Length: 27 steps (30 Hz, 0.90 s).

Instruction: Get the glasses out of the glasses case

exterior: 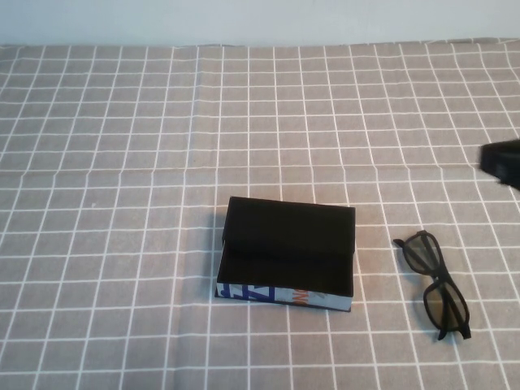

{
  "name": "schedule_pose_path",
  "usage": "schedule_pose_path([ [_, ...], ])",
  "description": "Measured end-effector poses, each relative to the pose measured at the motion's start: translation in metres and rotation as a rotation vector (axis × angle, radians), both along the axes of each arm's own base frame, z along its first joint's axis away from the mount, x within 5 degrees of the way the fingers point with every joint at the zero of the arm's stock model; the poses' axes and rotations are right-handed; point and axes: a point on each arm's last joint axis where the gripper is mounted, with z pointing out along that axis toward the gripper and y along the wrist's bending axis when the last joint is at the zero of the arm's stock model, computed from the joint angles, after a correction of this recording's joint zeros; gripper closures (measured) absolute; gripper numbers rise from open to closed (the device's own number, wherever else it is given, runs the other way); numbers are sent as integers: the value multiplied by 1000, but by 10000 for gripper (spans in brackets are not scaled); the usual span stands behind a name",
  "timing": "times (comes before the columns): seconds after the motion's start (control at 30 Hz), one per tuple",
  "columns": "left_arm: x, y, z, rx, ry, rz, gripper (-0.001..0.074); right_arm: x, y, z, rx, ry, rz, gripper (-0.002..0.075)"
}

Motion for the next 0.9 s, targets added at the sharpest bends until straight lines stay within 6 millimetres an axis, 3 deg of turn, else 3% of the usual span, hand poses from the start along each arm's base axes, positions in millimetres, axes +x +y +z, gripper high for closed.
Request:
schedule_pose_path([
  [0.1,0,0,0,0,0,0,739,-29,-8,-1,32,-111,2,718],
  [0.27,0,0,0,0,0,0,739,-69,-18,-7,36,-190,20,739],
  [0.47,0,0,0,0,0,0,740,-89,-33,-27,-91,-324,-19,743],
  [0.7,0,0,0,0,0,0,739,-109,-53,-83,-50,-657,-207,743],
  [0.83,0,0,0,0,0,0,739,-118,-61,-130,7,-640,-280,743],
  [0.9,0,0,0,0,0,0,739,-121,-63,-144,34,-608,-302,743],
])
